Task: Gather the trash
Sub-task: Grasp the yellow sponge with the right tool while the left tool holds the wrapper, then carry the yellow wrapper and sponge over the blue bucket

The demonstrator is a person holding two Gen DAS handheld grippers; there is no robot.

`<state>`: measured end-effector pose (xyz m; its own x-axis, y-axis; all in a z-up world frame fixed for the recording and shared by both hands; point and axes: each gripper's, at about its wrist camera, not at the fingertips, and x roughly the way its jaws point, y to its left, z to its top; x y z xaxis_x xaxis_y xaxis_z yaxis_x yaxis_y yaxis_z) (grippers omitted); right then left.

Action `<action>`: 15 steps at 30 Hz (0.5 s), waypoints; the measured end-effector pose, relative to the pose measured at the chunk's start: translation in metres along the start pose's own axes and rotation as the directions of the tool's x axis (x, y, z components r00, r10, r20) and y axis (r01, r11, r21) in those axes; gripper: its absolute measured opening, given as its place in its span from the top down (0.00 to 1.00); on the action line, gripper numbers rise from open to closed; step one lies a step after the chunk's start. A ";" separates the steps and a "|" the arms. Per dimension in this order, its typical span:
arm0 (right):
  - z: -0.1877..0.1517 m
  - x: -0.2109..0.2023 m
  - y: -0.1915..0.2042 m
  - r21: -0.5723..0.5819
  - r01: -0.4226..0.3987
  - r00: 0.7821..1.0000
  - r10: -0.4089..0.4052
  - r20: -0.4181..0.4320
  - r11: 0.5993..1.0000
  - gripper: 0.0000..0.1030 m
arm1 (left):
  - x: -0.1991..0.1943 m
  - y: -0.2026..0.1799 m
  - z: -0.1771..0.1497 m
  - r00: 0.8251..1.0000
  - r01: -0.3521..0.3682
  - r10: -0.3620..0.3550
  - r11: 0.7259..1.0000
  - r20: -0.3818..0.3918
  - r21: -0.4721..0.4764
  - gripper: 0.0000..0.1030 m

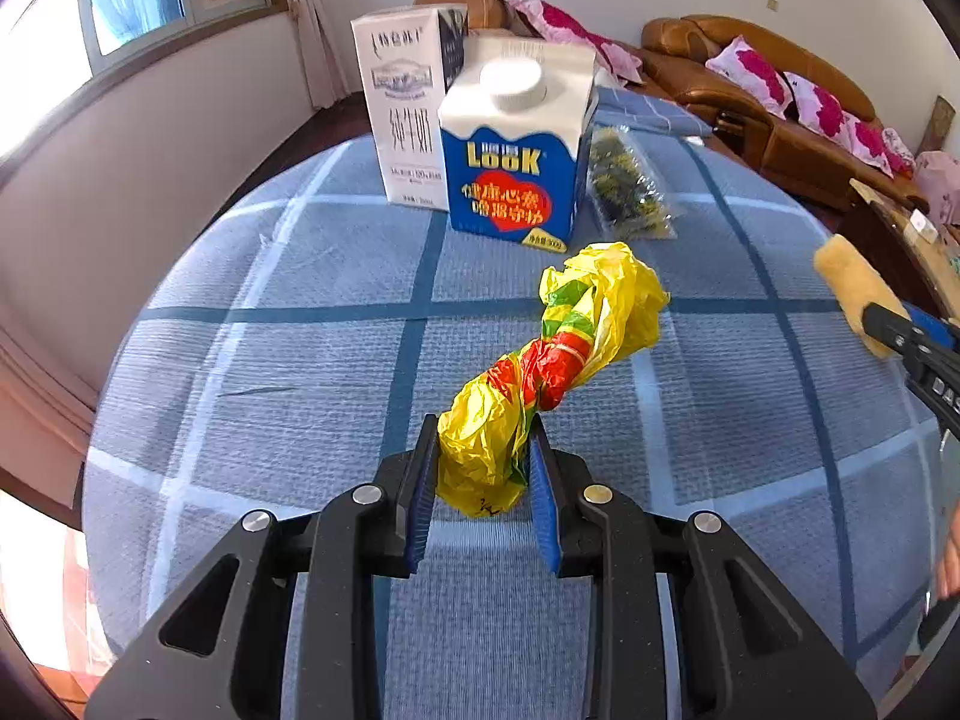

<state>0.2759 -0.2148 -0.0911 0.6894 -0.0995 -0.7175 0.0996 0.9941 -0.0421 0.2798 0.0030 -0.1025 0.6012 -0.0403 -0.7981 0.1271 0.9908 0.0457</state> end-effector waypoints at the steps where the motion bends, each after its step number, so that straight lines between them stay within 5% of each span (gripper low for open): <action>1: -0.002 -0.008 0.000 0.020 -0.002 1.000 0.001 0.008 1.000 0.71 | -0.004 -0.001 0.000 1.000 -0.002 0.002 1.000 0.007 0.003 0.73; 15: -0.065 -0.110 0.006 0.164 0.010 0.995 -0.026 0.099 0.986 0.71 | -0.064 -0.023 -0.037 0.997 0.021 -0.025 0.999 0.069 0.048 0.73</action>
<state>0.1540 -0.1947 -0.0571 0.7543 -0.1294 -0.6437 0.2225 0.9728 0.0652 0.2094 -0.0128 -0.0748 0.6508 -0.0736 -0.7557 0.1776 0.9824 0.0573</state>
